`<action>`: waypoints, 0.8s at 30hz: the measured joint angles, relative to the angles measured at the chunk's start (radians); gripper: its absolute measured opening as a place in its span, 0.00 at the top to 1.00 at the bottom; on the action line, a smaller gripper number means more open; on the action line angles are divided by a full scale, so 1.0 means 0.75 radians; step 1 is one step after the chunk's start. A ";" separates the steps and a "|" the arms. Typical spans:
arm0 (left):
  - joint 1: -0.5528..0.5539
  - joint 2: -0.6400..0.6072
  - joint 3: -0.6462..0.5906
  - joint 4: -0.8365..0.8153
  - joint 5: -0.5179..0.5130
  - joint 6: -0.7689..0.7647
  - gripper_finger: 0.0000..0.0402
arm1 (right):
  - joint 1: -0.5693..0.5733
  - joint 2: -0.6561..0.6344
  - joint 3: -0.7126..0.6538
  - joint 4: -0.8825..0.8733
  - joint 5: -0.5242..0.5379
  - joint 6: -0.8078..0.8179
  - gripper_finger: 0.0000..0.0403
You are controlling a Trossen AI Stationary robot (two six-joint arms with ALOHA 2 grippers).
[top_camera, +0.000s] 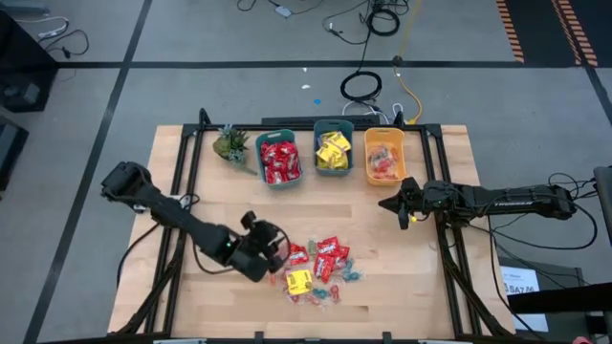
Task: Sort candy
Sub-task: Put the red gummy candy into the yellow bin
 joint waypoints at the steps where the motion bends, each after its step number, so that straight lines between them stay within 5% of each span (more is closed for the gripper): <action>1: -0.010 0.017 0.000 -0.004 0.026 -0.001 0.68 | 0.000 0.000 0.000 -0.001 -0.002 0.000 1.00; 14: -0.029 0.295 -0.040 0.122 0.276 -0.107 0.68 | 0.000 0.000 0.000 -0.004 -0.002 0.001 1.00; 24: -0.021 0.450 -0.028 0.157 0.306 -0.189 0.75 | 0.000 0.000 0.000 -0.005 -0.002 0.001 1.00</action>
